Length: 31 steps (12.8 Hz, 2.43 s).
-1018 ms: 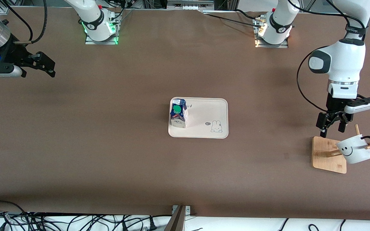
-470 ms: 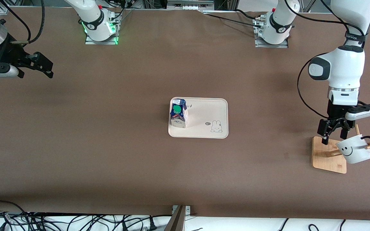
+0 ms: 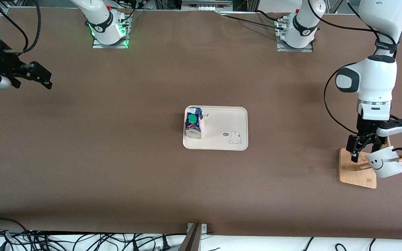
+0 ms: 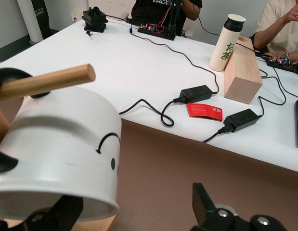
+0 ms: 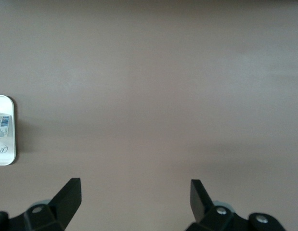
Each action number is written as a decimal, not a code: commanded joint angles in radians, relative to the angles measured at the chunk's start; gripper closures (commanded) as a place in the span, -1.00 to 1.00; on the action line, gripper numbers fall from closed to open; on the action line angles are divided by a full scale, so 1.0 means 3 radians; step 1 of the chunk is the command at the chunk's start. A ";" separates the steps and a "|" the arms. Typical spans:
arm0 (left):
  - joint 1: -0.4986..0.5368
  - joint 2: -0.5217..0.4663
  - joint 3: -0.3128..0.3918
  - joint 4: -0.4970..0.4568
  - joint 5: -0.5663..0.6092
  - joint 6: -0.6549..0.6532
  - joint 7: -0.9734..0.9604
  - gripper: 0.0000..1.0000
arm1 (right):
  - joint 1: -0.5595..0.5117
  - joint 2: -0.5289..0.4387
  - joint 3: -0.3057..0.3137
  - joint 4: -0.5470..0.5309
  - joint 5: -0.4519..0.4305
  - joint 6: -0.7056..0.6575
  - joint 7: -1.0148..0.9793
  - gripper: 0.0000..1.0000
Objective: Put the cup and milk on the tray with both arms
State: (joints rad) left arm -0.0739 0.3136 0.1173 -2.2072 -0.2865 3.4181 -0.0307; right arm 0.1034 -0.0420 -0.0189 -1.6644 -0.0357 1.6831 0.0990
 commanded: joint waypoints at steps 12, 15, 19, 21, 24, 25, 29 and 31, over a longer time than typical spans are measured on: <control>0.0011 0.0095 0.0110 0.0286 0.0055 0.0029 0.0281 -1.00 | -0.0033 0.0023 -0.0003 0.0067 -0.0024 -0.0016 0.0018 -1.00; 0.0011 0.0095 0.0110 0.0281 0.0065 0.0029 0.0286 -0.26 | -0.0033 0.0023 -0.0003 0.0067 -0.0024 -0.0011 0.0018 -1.00; 0.0011 0.0085 0.0110 0.0270 0.0070 0.0029 0.0307 0.61 | -0.0033 0.0023 -0.0034 0.0067 -0.0024 -0.0011 0.0018 -1.00; 0.0011 0.0085 0.0110 0.0270 0.0070 0.0029 0.0307 0.72 | -0.0033 0.0023 -0.0065 0.0062 0.0011 -0.0016 0.0018 -1.00; 0.0011 0.0080 0.0110 0.0270 0.0070 0.0029 0.0307 0.94 | -0.0033 0.0023 -0.0095 0.0067 0.0048 -0.0016 0.0018 -1.00; 0.0006 0.0075 0.0110 0.0270 0.0070 0.0029 0.0307 1.00 | -0.0033 0.0023 -0.0095 0.0067 0.0048 -0.0016 0.0018 -1.00; -0.0004 0.0059 0.0100 0.0219 0.0035 0.0029 0.0251 1.00 | -0.0033 0.0023 -0.0095 0.0067 0.0048 -0.0011 0.0018 -1.00; -0.0030 0.0003 0.0080 0.0128 0.0030 0.0029 0.0058 1.00 | -0.0033 0.0023 -0.0090 0.0067 0.0048 -0.0016 0.0018 -1.00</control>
State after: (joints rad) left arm -0.0747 0.3337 0.1471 -2.1456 -0.2771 3.4185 0.0255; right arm 0.1024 -0.0417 -0.0521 -1.6629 -0.0340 1.6831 0.0995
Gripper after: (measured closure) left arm 0.912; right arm 0.000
